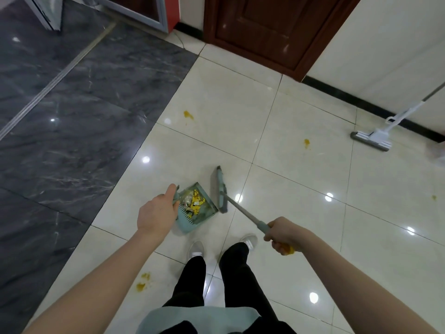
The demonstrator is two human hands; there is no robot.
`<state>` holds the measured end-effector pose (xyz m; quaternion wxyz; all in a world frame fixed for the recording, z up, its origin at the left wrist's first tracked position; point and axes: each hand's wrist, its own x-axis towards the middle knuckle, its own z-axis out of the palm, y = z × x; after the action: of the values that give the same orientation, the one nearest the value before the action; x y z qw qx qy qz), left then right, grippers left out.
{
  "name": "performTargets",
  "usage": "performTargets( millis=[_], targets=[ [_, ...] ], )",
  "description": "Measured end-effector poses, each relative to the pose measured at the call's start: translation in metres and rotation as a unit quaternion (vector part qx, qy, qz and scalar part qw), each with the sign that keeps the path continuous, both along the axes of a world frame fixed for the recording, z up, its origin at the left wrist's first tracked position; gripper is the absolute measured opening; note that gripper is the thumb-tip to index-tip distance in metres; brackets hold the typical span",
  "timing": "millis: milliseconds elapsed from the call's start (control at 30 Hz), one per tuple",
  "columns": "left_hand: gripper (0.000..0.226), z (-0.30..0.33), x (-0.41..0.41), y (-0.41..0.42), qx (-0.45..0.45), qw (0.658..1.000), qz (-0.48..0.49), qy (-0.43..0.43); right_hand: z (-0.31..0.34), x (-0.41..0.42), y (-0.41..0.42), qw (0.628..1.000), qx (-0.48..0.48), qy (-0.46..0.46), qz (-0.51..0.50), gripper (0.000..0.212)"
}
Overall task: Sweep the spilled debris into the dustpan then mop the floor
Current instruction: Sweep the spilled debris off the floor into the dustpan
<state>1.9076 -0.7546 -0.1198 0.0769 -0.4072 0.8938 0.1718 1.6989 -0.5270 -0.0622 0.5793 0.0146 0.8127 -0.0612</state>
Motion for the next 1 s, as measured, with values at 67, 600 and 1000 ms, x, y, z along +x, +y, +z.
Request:
performTargets(
  millis=[67, 600, 1000],
  targets=[
    [0.030, 0.000, 0.000, 0.000, 0.001, 1.000, -0.002, -0.001, 0.003, 0.006, -0.011, 1.000, -0.009, -0.014, 0.003, 0.032],
    [0.028, 0.002, 0.043, 0.010, -0.008, 0.997, 0.075, 0.012, 0.021, -0.038, -0.036, 0.938, 0.006, 0.211, 0.275, 0.021],
    [0.029, -0.002, 0.048, 0.010, -0.005, 0.994, 0.112, 0.016, 0.004, 0.007, -0.020, 0.896, 0.046, 0.146, 0.418, 0.020]
  ],
)
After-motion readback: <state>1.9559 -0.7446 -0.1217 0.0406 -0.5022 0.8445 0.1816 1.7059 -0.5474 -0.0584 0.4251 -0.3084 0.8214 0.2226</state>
